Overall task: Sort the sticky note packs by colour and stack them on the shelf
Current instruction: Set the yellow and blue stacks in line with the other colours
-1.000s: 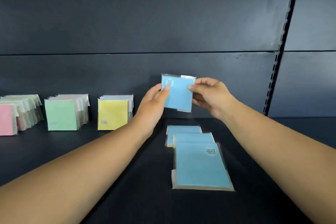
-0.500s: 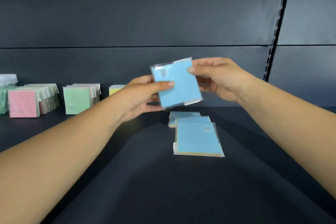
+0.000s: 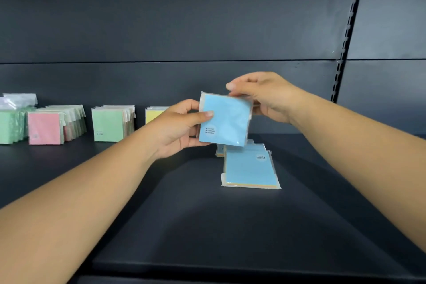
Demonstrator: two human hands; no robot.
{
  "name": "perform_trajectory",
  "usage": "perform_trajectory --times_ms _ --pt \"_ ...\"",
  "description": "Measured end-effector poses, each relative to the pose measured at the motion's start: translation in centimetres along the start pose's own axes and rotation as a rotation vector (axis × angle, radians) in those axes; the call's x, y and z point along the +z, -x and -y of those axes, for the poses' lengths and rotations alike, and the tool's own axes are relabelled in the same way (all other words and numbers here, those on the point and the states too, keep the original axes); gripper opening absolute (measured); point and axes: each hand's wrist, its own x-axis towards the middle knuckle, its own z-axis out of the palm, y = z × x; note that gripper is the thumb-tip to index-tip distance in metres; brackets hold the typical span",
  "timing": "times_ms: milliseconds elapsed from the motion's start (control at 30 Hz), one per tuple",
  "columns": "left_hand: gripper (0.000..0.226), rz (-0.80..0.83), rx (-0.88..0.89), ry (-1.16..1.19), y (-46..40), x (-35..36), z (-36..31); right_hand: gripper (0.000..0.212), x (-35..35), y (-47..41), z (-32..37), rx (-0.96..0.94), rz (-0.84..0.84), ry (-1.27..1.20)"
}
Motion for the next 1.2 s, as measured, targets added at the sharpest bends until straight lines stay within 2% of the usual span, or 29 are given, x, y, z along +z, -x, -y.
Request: perform_trajectory --times_ms 67,167,233,333,400,533,633,733,800,933,1033,1200 --pt "0.003 -0.060 -0.025 0.057 0.1 -0.8 0.6 0.013 -0.7 -0.1 -1.1 0.101 -0.046 -0.045" --pt "0.006 -0.167 -0.078 0.156 0.2 -2.1 1.7 0.018 -1.7 0.2 -3.3 0.281 -0.071 0.154" --pt "0.007 -0.231 -0.112 0.201 0.2 -2.7 1.9 0.020 -2.0 0.7 -4.6 0.353 -0.013 0.343" --pt "0.006 -0.263 -0.138 0.250 0.1 -2.9 2.1 0.025 -2.0 1.8 -6.0 0.379 0.174 0.485" --pt "0.004 -0.265 -0.155 0.245 0.1 -2.8 2.3 0.020 -1.7 2.6 -6.2 0.401 0.251 0.508" --pt "0.004 -0.260 -0.155 0.235 0.3 -2.1 2.5 0.024 -1.3 3.2 -5.8 0.487 0.280 0.515" --pt "0.005 -0.268 -0.134 0.239 0.5 -1.7 2.4 0.014 -1.4 3.5 -5.3 0.570 0.317 0.469" --pt "0.006 -0.302 -0.115 0.284 0.6 -1.5 2.2 0.007 -2.3 3.8 -4.7 0.596 0.297 0.337" --pt "0.006 -0.324 -0.104 0.302 0.6 -1.5 2.0 0.008 -3.0 3.8 -4.4 0.582 0.244 0.155" --pt "0.007 -0.354 -0.094 0.330 0.7 -1.1 1.9 0.006 -2.6 3.7 -4.0 0.537 0.045 -0.236" --pt "0.013 -0.360 -0.090 0.351 0.7 -0.6 1.9 0.010 -1.5 3.5 -3.6 0.432 -0.111 -0.530" --pt "0.015 -0.275 -0.054 0.382 1.1 0.4 1.8 0.017 0.7 3.5 -3.3 0.273 -0.164 -0.790"
